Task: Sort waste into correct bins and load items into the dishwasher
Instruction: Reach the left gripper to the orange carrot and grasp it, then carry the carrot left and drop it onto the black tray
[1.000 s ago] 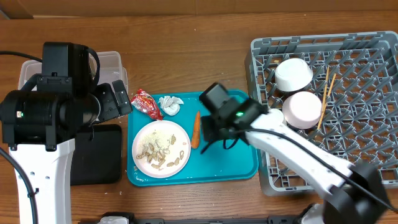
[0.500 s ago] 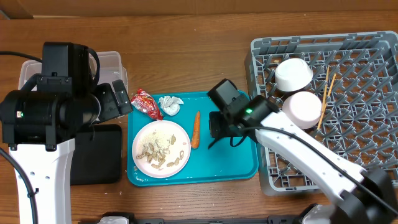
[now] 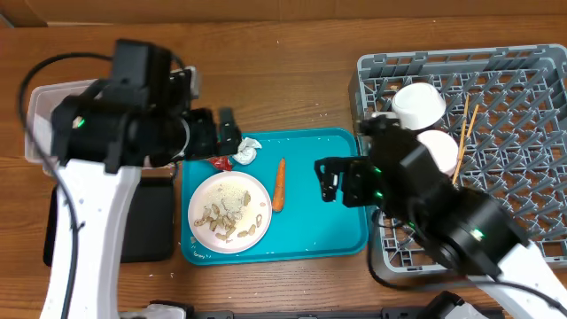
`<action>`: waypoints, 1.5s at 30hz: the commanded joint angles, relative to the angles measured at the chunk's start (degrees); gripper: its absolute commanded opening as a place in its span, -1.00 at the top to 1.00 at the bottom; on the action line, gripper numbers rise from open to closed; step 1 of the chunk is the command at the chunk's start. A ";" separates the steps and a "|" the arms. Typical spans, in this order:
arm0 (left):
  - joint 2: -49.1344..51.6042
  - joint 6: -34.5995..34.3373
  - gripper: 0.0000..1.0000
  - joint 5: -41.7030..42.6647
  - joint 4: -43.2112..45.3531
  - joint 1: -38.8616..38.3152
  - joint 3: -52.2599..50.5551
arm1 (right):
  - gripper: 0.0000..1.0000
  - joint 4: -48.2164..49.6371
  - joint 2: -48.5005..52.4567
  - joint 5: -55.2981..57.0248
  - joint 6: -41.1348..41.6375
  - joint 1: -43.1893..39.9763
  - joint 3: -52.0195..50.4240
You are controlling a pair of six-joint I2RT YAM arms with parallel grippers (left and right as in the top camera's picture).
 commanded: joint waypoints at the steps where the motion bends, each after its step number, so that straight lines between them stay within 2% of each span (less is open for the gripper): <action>1: 3.21 0.87 -1.00 1.75 0.63 -1.86 -0.68 | -1.00 -0.09 -2.16 1.16 -0.20 0.04 0.98; 7: 10.93 -1.55 -0.86 -9.49 2.89 -11.15 -6.80 | -1.00 -2.97 -2.75 1.14 -0.17 0.04 0.96; 14: 21.05 -3.89 -0.78 -12.79 12.98 -18.23 -13.92 | -1.00 -6.88 -2.75 1.14 -0.17 0.04 0.96; 22: 32.85 -3.56 -0.18 -13.46 19.41 -21.68 -14.56 | -1.00 -8.46 -2.75 1.14 -0.17 0.04 0.96; 25: 36.72 -5.20 -0.24 -15.80 20.31 -22.10 -14.56 | -1.00 -8.48 -2.75 1.16 -0.17 0.04 0.96; 28: 39.89 -5.18 -0.18 -15.17 21.42 -22.10 -14.56 | -1.00 -8.46 -2.75 1.16 -0.17 0.04 0.96; 30: 41.35 -5.20 -0.06 -15.13 21.97 -22.10 -14.56 | -1.00 -8.44 -2.75 1.18 -0.17 0.04 0.96; 35: 41.64 -5.40 0.42 -14.97 21.88 -22.01 -13.99 | -1.00 -8.46 -2.75 1.18 -0.17 0.04 0.96; 37: 41.62 -6.14 0.54 -14.86 20.46 -21.79 -12.24 | -1.00 -8.44 -2.75 1.18 -0.20 0.04 0.96; 41: 41.51 -6.88 0.73 -15.23 15.06 -21.22 -5.18 | -1.00 -8.46 -2.75 1.44 -0.17 0.04 0.96; 45: 40.92 -6.88 0.77 -15.39 10.19 -20.02 3.19 | -1.00 -8.48 -2.75 1.60 -0.17 0.04 0.96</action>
